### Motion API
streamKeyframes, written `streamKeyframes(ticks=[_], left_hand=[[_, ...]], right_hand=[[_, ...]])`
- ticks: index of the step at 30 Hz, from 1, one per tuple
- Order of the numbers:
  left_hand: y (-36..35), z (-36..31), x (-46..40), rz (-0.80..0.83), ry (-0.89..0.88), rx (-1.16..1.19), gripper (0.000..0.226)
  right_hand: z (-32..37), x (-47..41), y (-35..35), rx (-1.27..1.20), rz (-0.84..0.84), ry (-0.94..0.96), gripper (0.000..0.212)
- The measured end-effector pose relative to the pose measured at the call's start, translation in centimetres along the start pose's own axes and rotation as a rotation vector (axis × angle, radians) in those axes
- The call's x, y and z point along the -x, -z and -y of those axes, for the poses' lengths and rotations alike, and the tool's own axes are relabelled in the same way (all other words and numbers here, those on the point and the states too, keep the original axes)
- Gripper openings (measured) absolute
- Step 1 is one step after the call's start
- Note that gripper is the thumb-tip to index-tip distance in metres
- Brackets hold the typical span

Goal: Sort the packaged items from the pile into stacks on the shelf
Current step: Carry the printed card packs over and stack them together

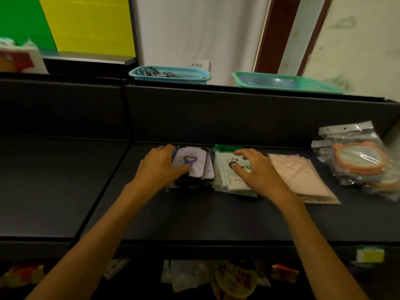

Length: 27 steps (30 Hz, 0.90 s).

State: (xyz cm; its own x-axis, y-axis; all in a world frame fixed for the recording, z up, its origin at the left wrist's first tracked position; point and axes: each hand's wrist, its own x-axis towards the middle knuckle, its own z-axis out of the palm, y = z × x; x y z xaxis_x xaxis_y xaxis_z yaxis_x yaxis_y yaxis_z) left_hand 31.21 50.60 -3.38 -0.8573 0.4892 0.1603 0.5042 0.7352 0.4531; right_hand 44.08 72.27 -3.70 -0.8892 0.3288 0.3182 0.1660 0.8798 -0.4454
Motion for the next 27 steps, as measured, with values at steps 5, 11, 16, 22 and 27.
streamKeyframes(ticks=[5, 11, 16, 22, 27], left_hand=[[0.4, 0.0, 1.0, -0.093, -0.055, -0.105, 0.075], [0.4, 0.7, 0.8, -0.04, 0.01, -0.152, 0.077], [-0.3, 1.0, -0.2, 0.091, 0.088, -0.074, 0.077], [-0.9, 1.1, -0.8, 0.302, 0.079, 0.124, 0.065], [-1.2, 1.5, -0.9, 0.27, 0.114, 0.329, 0.061]], right_hand=[[0.8, -0.5, -1.0, -0.01, 0.032, 0.036, 0.037], [3.7, -1.7, -3.1, 0.052, 0.144, 0.057, 0.044], [5.1, -2.6, -5.0, 0.118, 0.227, -0.082, 0.056], [6.1, -2.8, -6.0, 0.071, 0.238, -0.083, 0.058], [7.7, -2.8, -6.6, -0.046, 0.296, -0.129, 0.053]])
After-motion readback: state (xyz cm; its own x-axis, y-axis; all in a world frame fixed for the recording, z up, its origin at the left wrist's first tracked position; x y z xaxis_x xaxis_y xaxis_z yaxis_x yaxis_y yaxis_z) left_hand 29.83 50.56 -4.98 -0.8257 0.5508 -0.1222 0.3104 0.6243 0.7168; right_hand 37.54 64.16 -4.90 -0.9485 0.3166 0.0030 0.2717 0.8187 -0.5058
